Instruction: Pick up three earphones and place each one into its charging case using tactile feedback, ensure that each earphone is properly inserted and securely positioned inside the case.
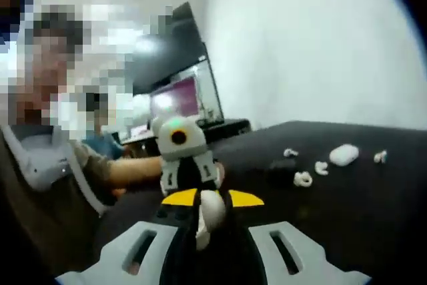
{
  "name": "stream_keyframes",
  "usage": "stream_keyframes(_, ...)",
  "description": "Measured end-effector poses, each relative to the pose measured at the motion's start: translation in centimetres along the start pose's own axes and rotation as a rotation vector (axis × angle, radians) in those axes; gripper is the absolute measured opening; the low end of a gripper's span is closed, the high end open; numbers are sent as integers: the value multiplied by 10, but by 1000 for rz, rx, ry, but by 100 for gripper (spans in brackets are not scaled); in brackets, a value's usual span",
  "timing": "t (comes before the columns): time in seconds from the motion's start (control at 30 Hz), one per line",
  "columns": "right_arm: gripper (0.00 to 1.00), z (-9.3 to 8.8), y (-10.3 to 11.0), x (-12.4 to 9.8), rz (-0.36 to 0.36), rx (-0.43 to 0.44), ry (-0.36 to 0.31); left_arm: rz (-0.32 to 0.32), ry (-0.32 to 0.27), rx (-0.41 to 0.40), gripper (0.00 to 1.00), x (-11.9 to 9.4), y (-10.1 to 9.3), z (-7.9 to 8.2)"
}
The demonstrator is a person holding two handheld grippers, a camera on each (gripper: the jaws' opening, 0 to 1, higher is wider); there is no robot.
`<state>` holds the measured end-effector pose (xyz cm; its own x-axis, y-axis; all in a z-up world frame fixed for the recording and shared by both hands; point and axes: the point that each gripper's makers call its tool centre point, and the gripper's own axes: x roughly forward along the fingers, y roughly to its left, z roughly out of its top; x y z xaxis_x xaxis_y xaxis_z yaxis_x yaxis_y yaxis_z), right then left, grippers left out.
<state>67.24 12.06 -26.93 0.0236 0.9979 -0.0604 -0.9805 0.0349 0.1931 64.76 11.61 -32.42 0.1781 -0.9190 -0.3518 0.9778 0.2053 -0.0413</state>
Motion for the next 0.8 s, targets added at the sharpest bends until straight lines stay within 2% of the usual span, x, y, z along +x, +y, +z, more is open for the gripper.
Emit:
stream_keyframes(0.07, 20, 2, -6, -1, -25, -7, -12, -1, -1, -3, 16, 0, 0, 0)
stream_keyframes(0.2, 26, 34, -22, -14, -118, -19, -169, -3, -2, -21, 16, 0, 0, 0)
stream_keyframes(0.27, 27, 52, -37, -25, -191, 5, -272, -4, -3, -28, 16, -1, 0, 0)
stream_keyframes(0.33, 27, 55, -61, -36, -307, 52, -320, -8, -2, -39, 16, -1, 0, -1)
stream_keyframes(0.4, 27, 47, -76, -36, -358, 52, -289, -9, -2, -41, 16, -1, -1, -1)
stream_keyframes(0.47, 27, 34, -95, -33, -427, 102, -217, -9, -2, -39, 16, -2, -1, -1)
stream_keyframes(0.6, 26, 34, -103, -12, -393, 123, -171, -8, -3, -44, 16, -2, -1, -2)
stream_keyframes(0.63, 26, 29, -106, -3, -392, 145, -128, -8, -3, -48, 16, -2, -1, -2)
stream_keyframes(0.7, 26, 19, -110, 12, -396, 48, -32, -8, -4, -49, 16, -2, -1, -2)
stream_keyframes(0.77, 26, 1, -111, 27, -388, -62, 104, -9, -5, -48, 16, -2, -1, -2)
stream_keyframes(0.8, 26, -4, -111, 30, -388, -84, 138, -10, -7, -47, 16, -2, -1, -2)
